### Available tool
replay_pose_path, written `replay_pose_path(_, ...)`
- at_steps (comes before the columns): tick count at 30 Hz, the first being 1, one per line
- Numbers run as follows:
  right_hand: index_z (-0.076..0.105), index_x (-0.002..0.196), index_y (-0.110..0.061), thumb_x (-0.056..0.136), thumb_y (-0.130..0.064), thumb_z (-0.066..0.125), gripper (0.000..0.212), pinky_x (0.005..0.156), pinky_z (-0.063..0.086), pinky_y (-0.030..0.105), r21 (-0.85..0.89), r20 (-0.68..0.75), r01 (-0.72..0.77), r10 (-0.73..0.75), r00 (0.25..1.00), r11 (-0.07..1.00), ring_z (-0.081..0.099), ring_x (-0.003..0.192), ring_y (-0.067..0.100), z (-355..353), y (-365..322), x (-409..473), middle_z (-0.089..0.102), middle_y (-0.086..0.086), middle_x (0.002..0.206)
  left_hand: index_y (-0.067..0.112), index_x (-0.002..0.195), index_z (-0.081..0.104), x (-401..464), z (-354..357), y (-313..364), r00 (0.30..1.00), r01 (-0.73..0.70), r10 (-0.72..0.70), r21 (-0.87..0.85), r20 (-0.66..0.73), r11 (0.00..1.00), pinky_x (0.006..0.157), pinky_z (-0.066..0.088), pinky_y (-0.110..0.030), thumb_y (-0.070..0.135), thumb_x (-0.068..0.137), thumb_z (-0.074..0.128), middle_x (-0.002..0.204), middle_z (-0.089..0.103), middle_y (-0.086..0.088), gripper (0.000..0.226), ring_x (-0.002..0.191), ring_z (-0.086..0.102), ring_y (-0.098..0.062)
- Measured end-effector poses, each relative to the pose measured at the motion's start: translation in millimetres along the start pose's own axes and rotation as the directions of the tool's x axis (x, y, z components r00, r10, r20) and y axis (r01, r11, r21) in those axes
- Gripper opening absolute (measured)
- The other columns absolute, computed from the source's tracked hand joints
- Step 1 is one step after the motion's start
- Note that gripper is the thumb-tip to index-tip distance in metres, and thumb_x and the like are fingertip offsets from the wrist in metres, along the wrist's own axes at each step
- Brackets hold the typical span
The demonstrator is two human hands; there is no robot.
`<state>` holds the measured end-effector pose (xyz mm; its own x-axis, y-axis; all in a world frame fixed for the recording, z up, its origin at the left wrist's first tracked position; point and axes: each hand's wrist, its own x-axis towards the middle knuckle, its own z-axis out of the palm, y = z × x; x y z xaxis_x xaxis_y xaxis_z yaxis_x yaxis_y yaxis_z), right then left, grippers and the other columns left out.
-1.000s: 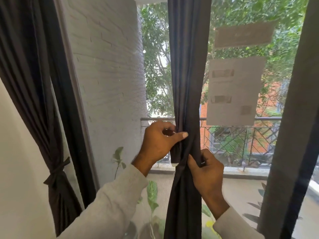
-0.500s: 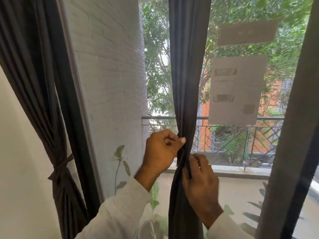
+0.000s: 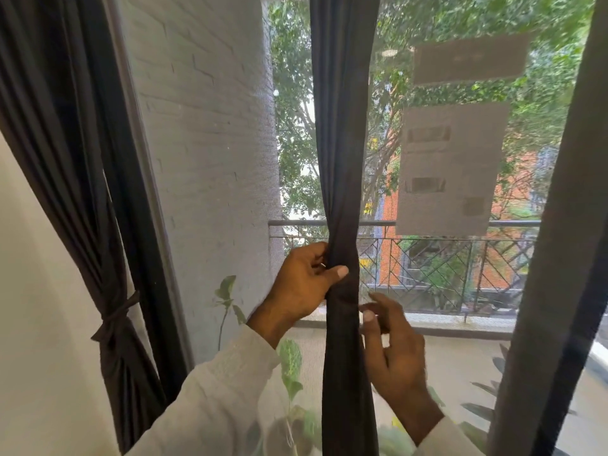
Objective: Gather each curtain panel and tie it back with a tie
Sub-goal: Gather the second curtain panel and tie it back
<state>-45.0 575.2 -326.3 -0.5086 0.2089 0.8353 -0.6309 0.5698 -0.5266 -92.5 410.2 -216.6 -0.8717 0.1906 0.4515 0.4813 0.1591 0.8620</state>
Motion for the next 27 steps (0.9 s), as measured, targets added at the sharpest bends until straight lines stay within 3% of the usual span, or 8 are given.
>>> replay_pose_path(3,0.057,0.131,-0.034,0.101,-0.019,0.065,0.035,0.059,0.055,0.029,0.047,-0.022,-0.072,0.073,0.997,0.996,0.071,0.071,0.005,1,-6,14,0.073,-0.013,0.082,0.029,0.125,0.07,2,-1,5,0.992,0.016,-0.009,-0.056,0.126,0.998,0.105,0.06,-0.033,-0.004,0.104,0.064,0.122,0.079,0.004,0.039,0.119,0.074,-0.019)
replay_pose_path(6,0.056,0.135,-0.031,0.096,-0.02,0.074,0.045,0.06,0.055,0.031,0.035,-0.064,-0.134,0.136,0.989,0.99,0.067,0.073,0.009,3,-8,23,0.067,-0.015,0.09,0.036,0.133,0.061,3,-3,8,0.971,0.042,-0.025,-0.07,0.239,0.997,0.102,0.058,-0.026,-0.003,0.108,0.058,0.125,0.076,0.016,0.047,0.124,0.07,-0.009)
replay_pose_path(9,0.047,0.149,-0.022,0.087,-0.022,0.084,0.072,0.085,0.055,0.038,-0.103,-0.086,-0.07,0.061,0.994,0.992,0.061,0.102,0.018,1,-4,33,0.055,-0.006,0.126,0.037,0.135,0.059,7,-11,11,0.953,0.071,-0.053,-0.05,0.297,0.996,0.095,0.059,-0.022,-0.001,0.109,0.056,0.124,0.076,0.017,0.047,0.119,0.072,-0.006)
replay_pose_path(12,0.031,0.163,-0.025,0.084,-0.022,0.087,0.096,0.112,0.038,0.043,-0.111,0.059,-0.054,0.061,0.996,0.992,0.046,0.141,0.017,-5,7,49,0.044,-0.008,0.157,0.034,0.131,0.065,11,-19,15,0.94,0.112,-0.09,-0.048,0.328,0.993,0.098,0.061,-0.028,0.001,0.11,0.056,0.127,0.078,0.007,0.04,0.12,0.074,-0.014)
replay_pose_path(16,0.042,0.156,-0.034,0.094,-0.012,0.078,0.075,0.11,0.035,0.02,0.131,0.252,-0.221,0.183,0.95,0.966,0.048,0.131,-0.017,-7,3,63,0.064,-0.02,0.14,0.032,0.119,0.072,13,-27,20,0.924,0.162,-0.141,-0.028,0.355,0.986,0.106,0.057,-0.04,0.0,0.109,0.056,0.115,0.081,0.009,0.037,0.114,0.076,-0.016)
replay_pose_path(21,0.068,0.113,-0.031,0.093,-0.025,0.08,0.024,0.079,0.046,0.006,0.065,-0.039,-0.228,0.231,0.972,0.972,0.067,0.095,-0.008,-6,-8,58,0.073,-0.02,0.096,0.018,0.121,0.076,14,-27,19,0.969,0.086,-0.096,0.055,0.227,0.995,0.097,0.064,-0.051,0.004,0.1,0.073,0.109,0.082,-0.006,0.025,0.106,0.078,-0.03)
replay_pose_path(24,0.074,0.108,-0.023,0.094,-0.03,0.079,0.016,0.073,0.052,0.025,-0.152,-0.047,-0.027,0.02,0.999,0.988,0.067,0.081,0.01,-5,-9,45,0.071,-0.011,0.088,0.019,0.097,0.07,12,-20,8,0.998,-0.008,0.021,0.204,-0.061,0.979,0.071,0.067,-0.049,0.014,0.081,0.095,0.068,0.064,0.006,0.03,0.064,0.065,-0.013)
replay_pose_path(27,0.079,0.104,-0.017,0.094,-0.021,0.079,0.01,0.073,0.054,0.034,-0.182,0.078,0.16,-0.148,0.986,0.97,0.063,0.083,0.016,2,-2,38,0.069,-0.006,0.092,0.025,0.084,0.057,8,-13,0,0.976,-0.075,0.134,0.313,-0.173,0.947,0.062,0.059,-0.044,0.025,0.072,0.101,0.061,0.057,0.006,0.046,0.055,0.053,-0.012)
